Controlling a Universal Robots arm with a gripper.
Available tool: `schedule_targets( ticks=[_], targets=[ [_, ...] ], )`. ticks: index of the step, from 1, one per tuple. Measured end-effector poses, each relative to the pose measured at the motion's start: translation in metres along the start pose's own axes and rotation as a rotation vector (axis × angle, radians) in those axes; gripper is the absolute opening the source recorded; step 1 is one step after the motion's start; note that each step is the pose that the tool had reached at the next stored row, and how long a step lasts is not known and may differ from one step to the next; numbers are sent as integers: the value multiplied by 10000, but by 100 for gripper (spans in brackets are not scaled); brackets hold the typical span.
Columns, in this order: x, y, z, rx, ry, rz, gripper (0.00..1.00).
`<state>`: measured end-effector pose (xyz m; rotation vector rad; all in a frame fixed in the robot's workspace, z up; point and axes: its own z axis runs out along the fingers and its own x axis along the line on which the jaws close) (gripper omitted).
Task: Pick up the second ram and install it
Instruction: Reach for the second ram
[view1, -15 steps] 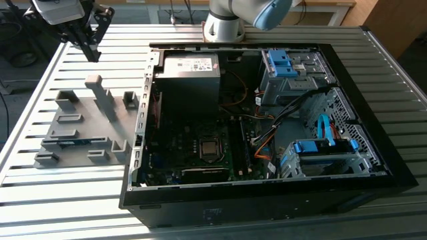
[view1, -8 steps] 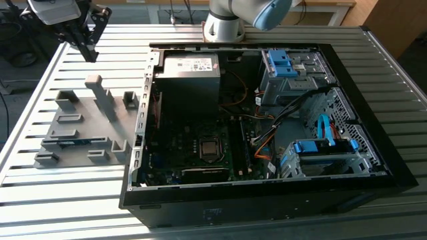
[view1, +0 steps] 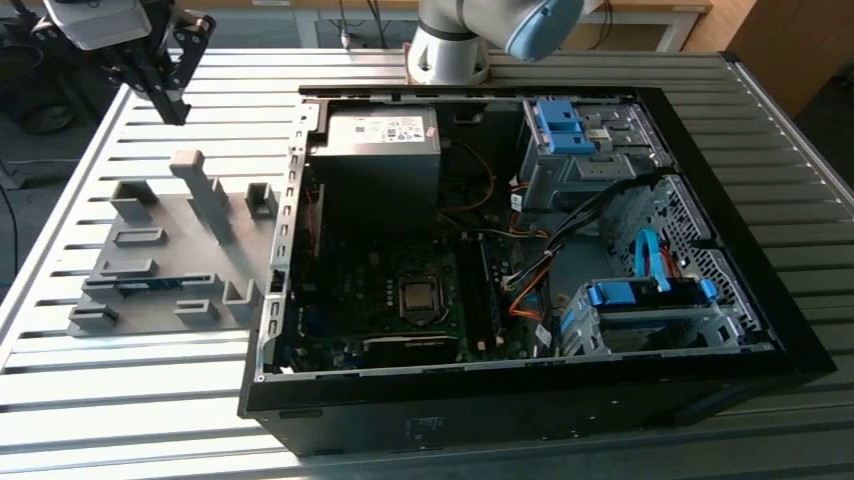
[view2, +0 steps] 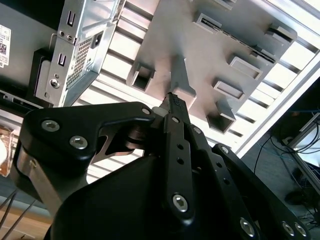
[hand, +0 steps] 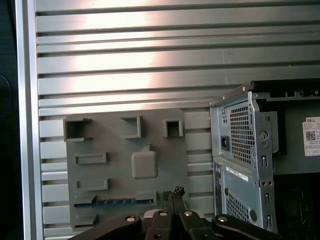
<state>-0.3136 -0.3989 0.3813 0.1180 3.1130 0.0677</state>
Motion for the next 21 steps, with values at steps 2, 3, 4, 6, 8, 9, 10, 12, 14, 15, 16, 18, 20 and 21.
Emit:
schedule_targets(
  ticks=[2, 3, 4, 6, 8, 9, 10, 12, 14, 15, 16, 18, 20, 21],
  targets=[
    [18, -1, 0, 1, 0, 0, 11],
    [28, -2, 0, 1, 0, 0, 11],
    [39, -3, 0, 1, 1, 1, 11],
    [59, -4, 0, 1, 1, 1, 11],
    [81, -6, 1, 0, 0, 0, 11],
    [93, -7, 1, 1, 1, 0, 11],
    [108, -8, 1, 1, 0, 0, 11],
    [145, -11, 0, 1, 1, 0, 11],
    [188, -15, 0, 0, 0, -1, 11],
    [213, -16, 0, 0, 0, 0, 11],
    [237, -18, -2, 1, 1, 1, 11],
    [274, -27, -3, 1, 1, 1, 11],
    [281, -45, -3, 0, 1, 0, 11],
    [280, -59, -3, 0, 11, 4, 11]
  ],
)
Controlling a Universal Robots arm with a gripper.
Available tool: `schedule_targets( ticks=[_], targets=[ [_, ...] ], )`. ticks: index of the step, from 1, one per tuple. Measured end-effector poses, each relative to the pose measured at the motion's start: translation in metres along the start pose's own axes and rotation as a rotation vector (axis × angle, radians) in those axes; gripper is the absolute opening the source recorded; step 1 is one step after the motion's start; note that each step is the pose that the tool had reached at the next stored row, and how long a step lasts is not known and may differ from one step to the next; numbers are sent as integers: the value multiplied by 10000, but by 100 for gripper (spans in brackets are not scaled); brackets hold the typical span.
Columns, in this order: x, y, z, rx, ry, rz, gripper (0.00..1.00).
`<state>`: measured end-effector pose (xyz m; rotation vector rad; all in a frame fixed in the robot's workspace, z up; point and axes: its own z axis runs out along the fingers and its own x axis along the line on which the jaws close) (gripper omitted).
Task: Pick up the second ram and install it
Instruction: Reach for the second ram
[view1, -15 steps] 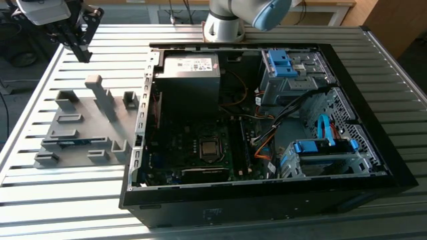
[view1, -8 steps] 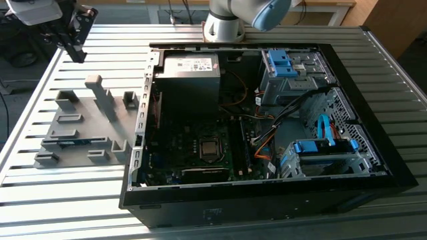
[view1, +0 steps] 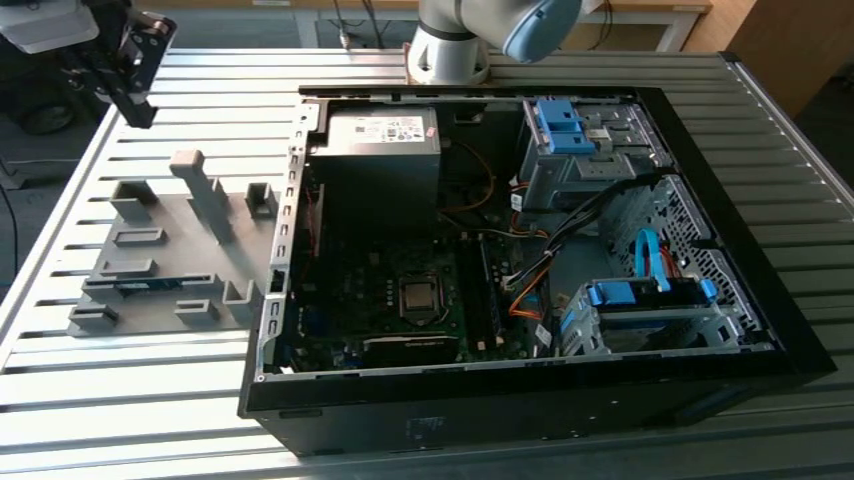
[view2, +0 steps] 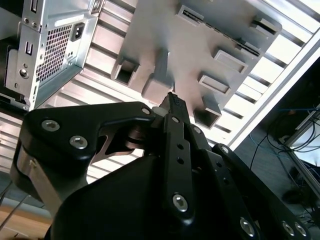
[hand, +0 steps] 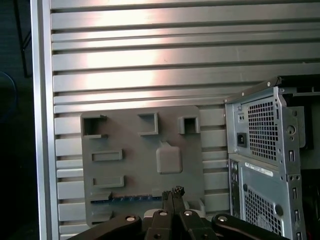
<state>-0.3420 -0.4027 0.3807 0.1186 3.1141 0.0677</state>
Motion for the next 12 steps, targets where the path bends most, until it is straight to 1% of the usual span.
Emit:
schedule_targets(
  ticks=[1, 6, 9, 12],
  targets=[
    [-1, -17, -1, 2, 19, 2, 11],
    [15, -88, -1, 14, 54, 3, 11],
    [66, -131, 4, 19, 80, 6, 11],
    [157, -167, 6, 21, 90, 3, 11]
  ],
)
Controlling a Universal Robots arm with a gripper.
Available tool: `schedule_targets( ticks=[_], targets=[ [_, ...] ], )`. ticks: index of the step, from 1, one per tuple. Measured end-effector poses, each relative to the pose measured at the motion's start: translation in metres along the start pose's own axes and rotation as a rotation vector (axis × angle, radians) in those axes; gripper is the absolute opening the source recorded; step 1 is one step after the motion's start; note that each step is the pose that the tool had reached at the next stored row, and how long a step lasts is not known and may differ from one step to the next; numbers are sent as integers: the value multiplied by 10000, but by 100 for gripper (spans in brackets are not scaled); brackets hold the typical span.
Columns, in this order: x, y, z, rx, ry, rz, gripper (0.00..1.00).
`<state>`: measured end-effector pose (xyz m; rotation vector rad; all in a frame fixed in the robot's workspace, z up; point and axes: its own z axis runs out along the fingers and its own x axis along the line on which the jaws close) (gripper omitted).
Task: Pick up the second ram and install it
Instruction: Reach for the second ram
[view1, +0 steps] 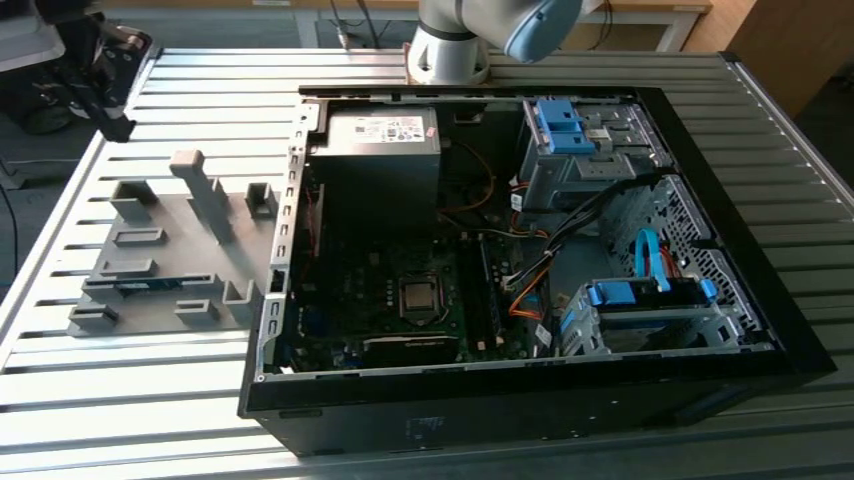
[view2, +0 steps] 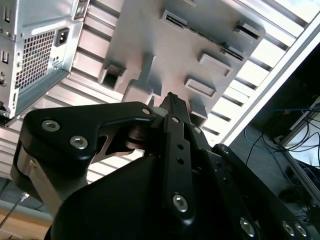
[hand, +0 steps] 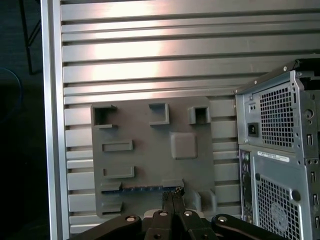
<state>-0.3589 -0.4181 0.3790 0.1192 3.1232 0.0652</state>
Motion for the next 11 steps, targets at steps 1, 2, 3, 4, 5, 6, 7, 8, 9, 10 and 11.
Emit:
schedule_targets(
  ticks=[1, 2, 3, 4, 5, 6, 7, 8, 9, 10, 11],
  targets=[
    [38, -10, 1, 0, 1, 0, 11],
    [75, -17, 3, -1, 0, 1, 11],
    [113, -25, 4, -1, 1, 1, 11],
    [154, -34, 4, 0, 4, 1, 11],
    [193, -41, 5, 0, 4, 2, 11],
    [227, -47, 6, -1, 5, 2, 11],
    [253, -51, 7, -1, 6, 2, 11],
    [257, -52, 7, -1, 6, 2, 11],
    [256, -52, 7, -1, 6, 1, 11],
    [257, -52, 7, -1, 6, 1, 11],
    [258, -52, 7, -1, 7, 1, 11]
  ],
)
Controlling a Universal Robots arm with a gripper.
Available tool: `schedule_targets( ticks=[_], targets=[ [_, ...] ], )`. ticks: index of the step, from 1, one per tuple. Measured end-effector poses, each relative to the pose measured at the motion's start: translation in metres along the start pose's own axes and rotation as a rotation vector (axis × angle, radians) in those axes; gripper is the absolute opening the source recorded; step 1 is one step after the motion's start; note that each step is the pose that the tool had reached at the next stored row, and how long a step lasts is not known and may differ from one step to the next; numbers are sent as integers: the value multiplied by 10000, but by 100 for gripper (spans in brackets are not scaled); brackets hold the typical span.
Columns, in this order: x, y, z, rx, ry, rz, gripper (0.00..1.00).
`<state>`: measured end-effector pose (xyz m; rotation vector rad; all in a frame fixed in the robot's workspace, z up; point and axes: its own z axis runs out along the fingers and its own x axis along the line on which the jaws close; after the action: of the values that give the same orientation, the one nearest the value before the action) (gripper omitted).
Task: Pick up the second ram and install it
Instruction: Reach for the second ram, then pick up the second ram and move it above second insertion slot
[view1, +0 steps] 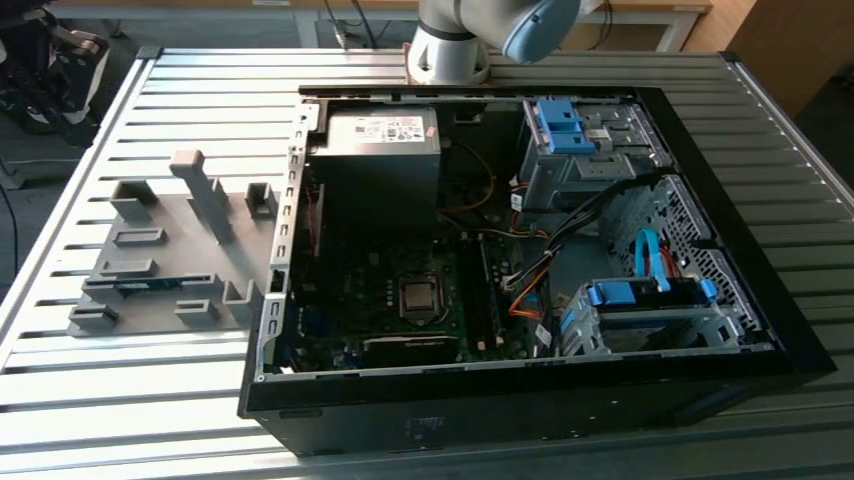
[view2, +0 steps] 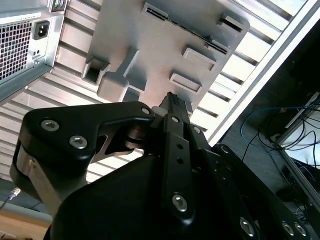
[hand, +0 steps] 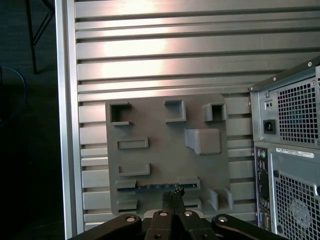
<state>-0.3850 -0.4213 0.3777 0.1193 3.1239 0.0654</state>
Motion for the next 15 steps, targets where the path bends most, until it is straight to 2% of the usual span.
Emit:
schedule_targets(
  ticks=[11, 15],
  targets=[
    [3, 0, 0, 0, 0, -11, 11],
    [8, -3, 0, -2, 8, -183, 11]
  ],
)
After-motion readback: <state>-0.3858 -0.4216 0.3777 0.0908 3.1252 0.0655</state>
